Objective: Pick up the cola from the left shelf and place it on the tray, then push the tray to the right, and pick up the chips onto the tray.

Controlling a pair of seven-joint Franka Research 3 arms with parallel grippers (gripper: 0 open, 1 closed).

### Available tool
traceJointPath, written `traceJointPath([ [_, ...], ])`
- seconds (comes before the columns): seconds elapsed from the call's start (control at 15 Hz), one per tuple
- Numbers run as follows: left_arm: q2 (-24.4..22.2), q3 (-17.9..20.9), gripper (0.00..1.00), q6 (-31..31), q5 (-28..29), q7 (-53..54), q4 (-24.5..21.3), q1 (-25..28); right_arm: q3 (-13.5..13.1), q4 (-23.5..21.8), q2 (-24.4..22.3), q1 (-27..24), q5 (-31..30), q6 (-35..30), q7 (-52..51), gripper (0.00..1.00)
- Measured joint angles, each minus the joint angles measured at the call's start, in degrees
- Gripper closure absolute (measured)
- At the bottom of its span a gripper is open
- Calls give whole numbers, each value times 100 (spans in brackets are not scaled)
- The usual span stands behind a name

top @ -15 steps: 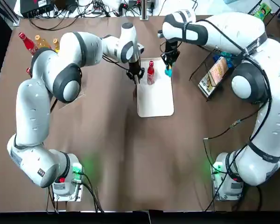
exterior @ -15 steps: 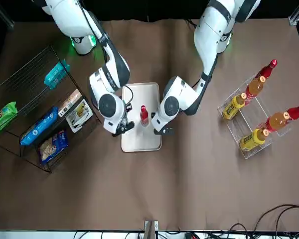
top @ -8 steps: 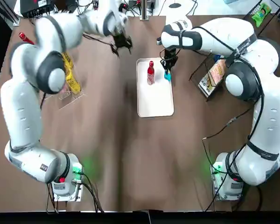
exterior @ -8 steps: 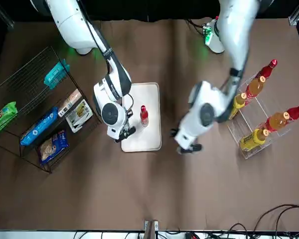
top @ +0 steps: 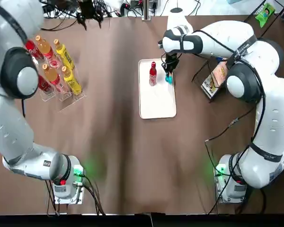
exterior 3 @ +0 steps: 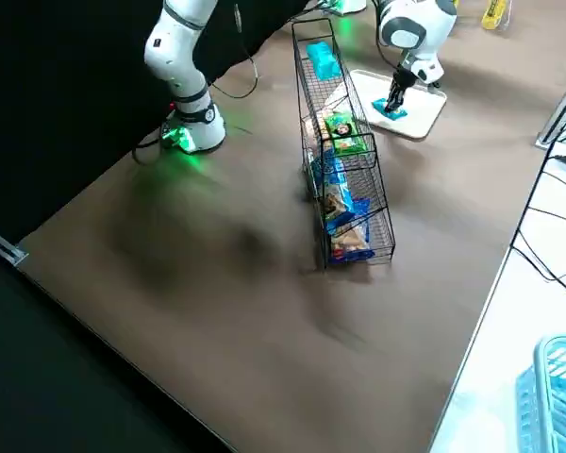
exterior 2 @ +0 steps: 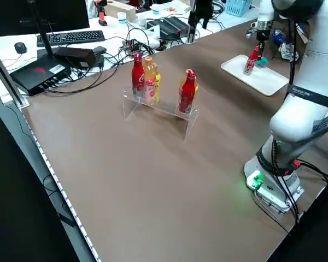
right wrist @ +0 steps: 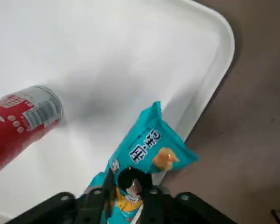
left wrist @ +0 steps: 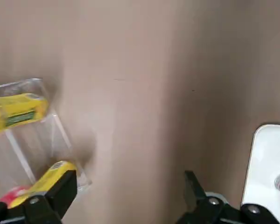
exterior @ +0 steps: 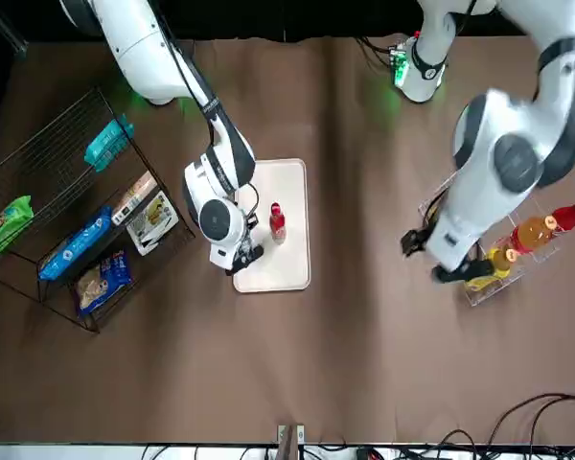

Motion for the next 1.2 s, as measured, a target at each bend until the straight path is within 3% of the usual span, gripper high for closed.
traceJointPath([
  [0.27, -959, -15, 0, -1039, 2, 742, 6, 588, 0, -2, 1, 0, 0, 23, -7, 41],
  [0.53, -1648, 2, 0, -1646, 1, 1142, -16, 919, -19, 7, -16, -8, -1, -118, -9, 4],
  [0.8, -1868, 240, 0, -1774, -107, 1395, -78, 805, -117, 153, -428, -166, -28, -1063, -9, 0],
  [1.2, -1870, 267, 0, -1776, -420, 1616, -121, 957, -180, 228, -1872, -1057, -74, -1967, -38, 0],
])
